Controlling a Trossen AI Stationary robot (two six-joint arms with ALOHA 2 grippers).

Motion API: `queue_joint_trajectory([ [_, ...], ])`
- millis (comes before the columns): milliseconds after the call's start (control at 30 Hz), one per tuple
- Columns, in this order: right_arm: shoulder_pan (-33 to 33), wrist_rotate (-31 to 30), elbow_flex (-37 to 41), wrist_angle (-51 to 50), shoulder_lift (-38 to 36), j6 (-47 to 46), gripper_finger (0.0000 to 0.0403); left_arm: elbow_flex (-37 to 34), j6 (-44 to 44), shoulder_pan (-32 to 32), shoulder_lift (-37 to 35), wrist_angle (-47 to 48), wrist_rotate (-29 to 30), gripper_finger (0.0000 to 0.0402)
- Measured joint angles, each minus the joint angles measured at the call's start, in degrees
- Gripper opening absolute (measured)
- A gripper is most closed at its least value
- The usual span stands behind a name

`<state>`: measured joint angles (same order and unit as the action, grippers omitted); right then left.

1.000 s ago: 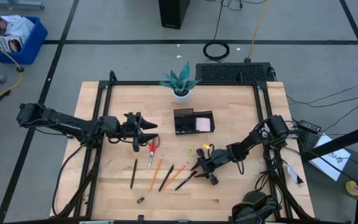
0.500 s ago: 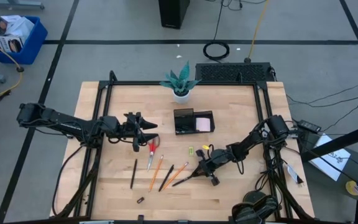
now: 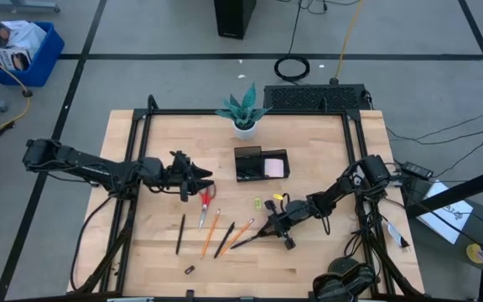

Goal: Pick and place office supplies into organizer
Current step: Put the black pen into the black desk organizer

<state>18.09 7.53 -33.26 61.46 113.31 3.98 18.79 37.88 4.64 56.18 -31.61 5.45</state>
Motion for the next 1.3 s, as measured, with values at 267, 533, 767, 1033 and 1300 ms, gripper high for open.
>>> queue_joint_trajectory([
  [267, 0.0, -3.0, -0.1, 0.4, -4.3, 1.7, 0.0051, -0.1, 15.3, 0.4, 2.2, 5.9, -6.0, 0.0241],
  [533, 0.0, -6.3, -0.1, -2.4, -8.8, 5.7, 0.0051, 0.7, 25.3, 3.3, 8.9, 0.2, -7.1, 0.0241],
  [767, -0.1, -11.0, -0.4, -6.2, -10.8, 8.1, 0.0049, 5.6, 32.6, 7.3, 16.7, 0.1, -6.2, 0.0241],
  [1033, -0.9, -12.5, -3.1, -10.6, -10.8, 10.6, 0.0049, 14.6, 29.7, 9.0, 26.2, 0.0, -9.7, 0.0241],
  [1300, -0.8, -12.5, -3.9, -11.6, -10.8, 11.9, 0.0049, 16.9, 30.7, 9.1, 28.2, 9.4, -9.1, 0.0241],
])
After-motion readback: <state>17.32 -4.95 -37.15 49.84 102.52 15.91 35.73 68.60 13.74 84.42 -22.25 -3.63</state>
